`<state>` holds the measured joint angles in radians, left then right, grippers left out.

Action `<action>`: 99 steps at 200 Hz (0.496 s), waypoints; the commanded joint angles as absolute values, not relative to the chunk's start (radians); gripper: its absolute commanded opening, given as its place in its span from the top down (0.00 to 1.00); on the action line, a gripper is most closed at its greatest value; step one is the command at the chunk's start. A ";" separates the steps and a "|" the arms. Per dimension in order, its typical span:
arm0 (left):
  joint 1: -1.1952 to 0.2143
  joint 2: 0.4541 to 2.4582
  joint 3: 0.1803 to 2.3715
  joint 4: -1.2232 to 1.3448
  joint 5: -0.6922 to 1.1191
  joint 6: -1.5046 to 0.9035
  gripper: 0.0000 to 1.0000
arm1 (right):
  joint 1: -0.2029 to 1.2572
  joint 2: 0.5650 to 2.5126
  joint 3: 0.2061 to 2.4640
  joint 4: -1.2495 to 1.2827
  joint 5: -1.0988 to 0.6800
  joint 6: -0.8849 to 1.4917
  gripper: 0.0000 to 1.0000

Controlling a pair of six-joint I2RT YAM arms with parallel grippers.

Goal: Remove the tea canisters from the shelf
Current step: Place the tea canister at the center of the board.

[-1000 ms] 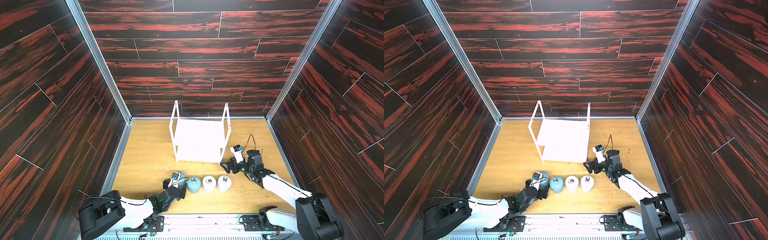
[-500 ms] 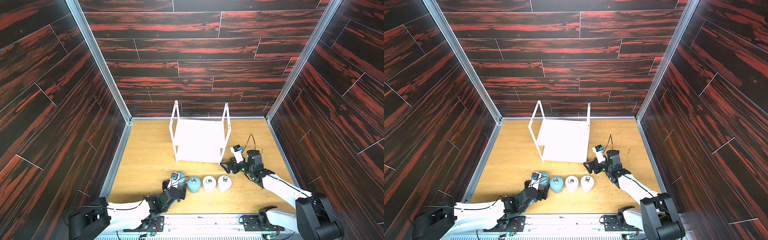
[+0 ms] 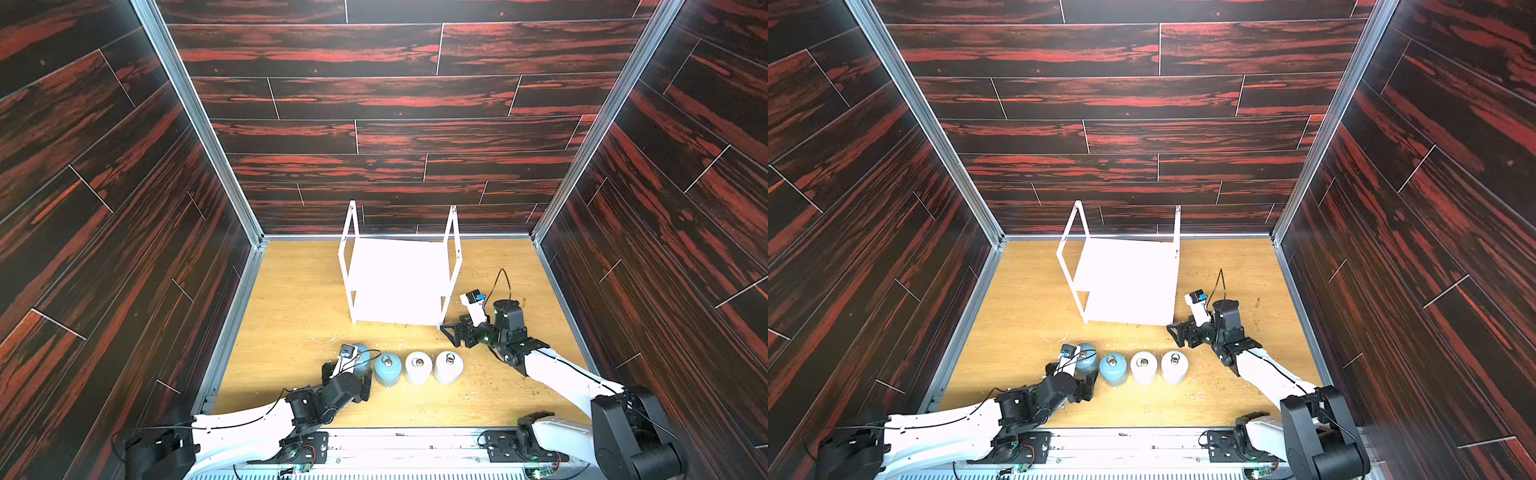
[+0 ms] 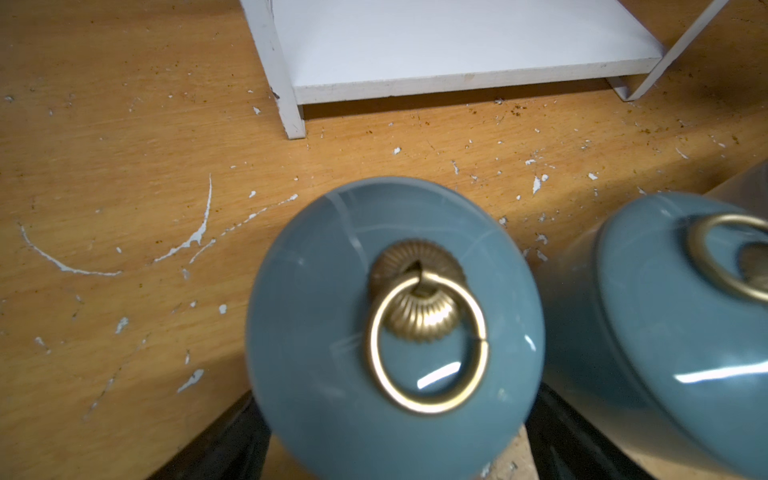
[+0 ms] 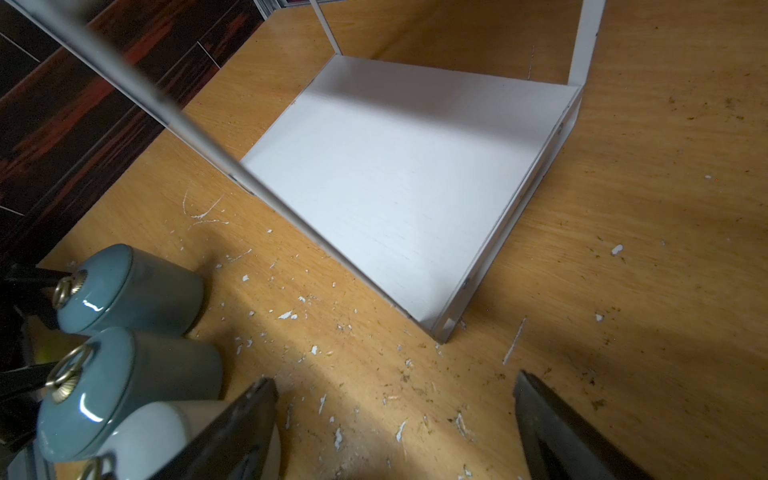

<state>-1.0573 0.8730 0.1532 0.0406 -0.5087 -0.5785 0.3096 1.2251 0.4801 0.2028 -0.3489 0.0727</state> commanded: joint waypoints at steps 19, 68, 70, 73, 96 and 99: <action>-1.065 0.796 0.210 -0.138 -0.471 -0.628 0.03 | 0.314 1.237 0.477 0.207 -0.356 0.061 0.07; -1.065 0.731 0.252 -0.251 -0.455 -0.645 0.05 | 0.313 1.236 0.482 0.204 -0.353 0.061 0.07; -1.065 0.727 0.253 -0.253 -0.454 -0.646 0.05 | 0.314 1.236 0.482 0.203 -0.353 0.061 0.07; -1.065 0.724 0.254 -0.258 -0.451 -0.645 0.05 | 0.314 1.234 0.482 0.203 -0.352 0.061 0.07; -1.064 0.678 0.284 -0.325 -0.449 -0.642 0.05 | 0.314 1.233 0.488 0.195 -0.348 0.058 0.07; -1.064 0.671 0.290 -0.334 -0.450 -0.639 0.05 | 0.314 1.233 0.489 0.193 -0.348 0.057 0.07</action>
<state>-1.0607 0.7151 0.2394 -0.2237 -0.4576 -0.6369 0.3096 1.2255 0.4801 0.2024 -0.3481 0.0692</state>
